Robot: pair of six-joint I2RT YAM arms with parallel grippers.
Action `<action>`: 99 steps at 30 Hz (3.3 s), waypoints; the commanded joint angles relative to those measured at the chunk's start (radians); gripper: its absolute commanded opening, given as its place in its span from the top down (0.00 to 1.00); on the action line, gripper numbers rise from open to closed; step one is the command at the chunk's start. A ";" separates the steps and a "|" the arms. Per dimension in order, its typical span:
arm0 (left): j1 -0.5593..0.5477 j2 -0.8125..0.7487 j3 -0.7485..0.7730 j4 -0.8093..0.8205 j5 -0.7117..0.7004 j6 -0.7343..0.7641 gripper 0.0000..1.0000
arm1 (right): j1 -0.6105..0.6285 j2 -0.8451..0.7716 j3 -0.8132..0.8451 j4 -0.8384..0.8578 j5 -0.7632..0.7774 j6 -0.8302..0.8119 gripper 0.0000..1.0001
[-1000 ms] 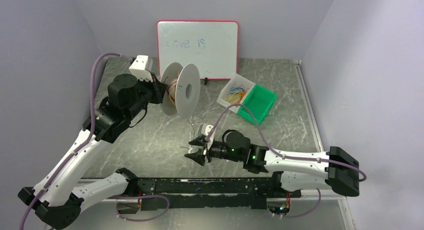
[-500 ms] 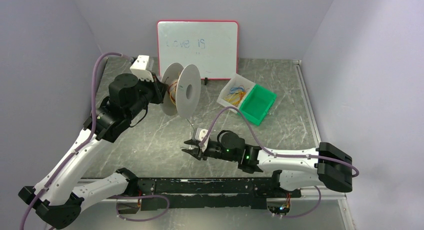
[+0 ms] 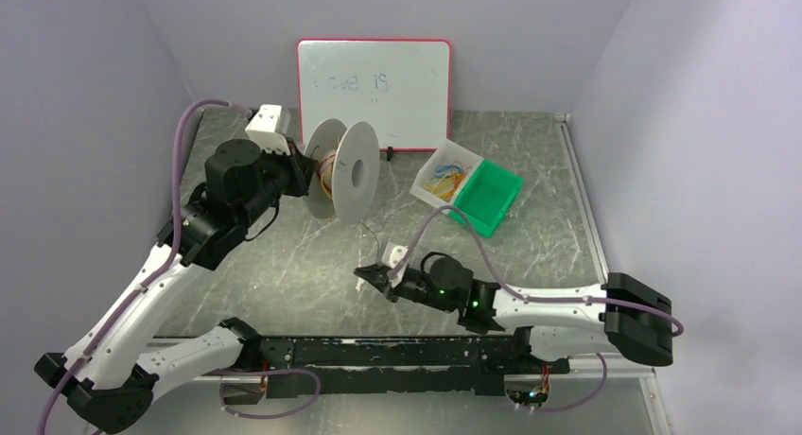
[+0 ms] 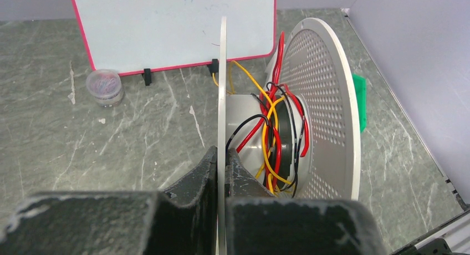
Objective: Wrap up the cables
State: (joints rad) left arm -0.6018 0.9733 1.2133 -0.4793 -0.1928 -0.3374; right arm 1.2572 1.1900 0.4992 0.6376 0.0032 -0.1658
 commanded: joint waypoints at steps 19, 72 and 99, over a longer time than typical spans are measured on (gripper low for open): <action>0.007 -0.175 -0.069 0.129 0.248 -0.020 0.93 | -0.298 -0.284 -0.419 0.371 0.472 0.560 1.00; -0.026 0.077 -0.081 -0.111 0.268 0.196 0.93 | -0.615 0.066 0.640 -0.453 -0.196 0.388 1.00; -0.041 0.215 -0.023 -0.005 0.065 -0.019 0.93 | -0.174 0.185 0.531 -0.496 0.145 0.559 1.00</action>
State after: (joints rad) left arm -0.6373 1.1946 1.1370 -0.5873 -0.0769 -0.2962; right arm 1.0275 1.3701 1.0523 0.1135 0.0185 0.3538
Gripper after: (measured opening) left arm 0.074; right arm 0.013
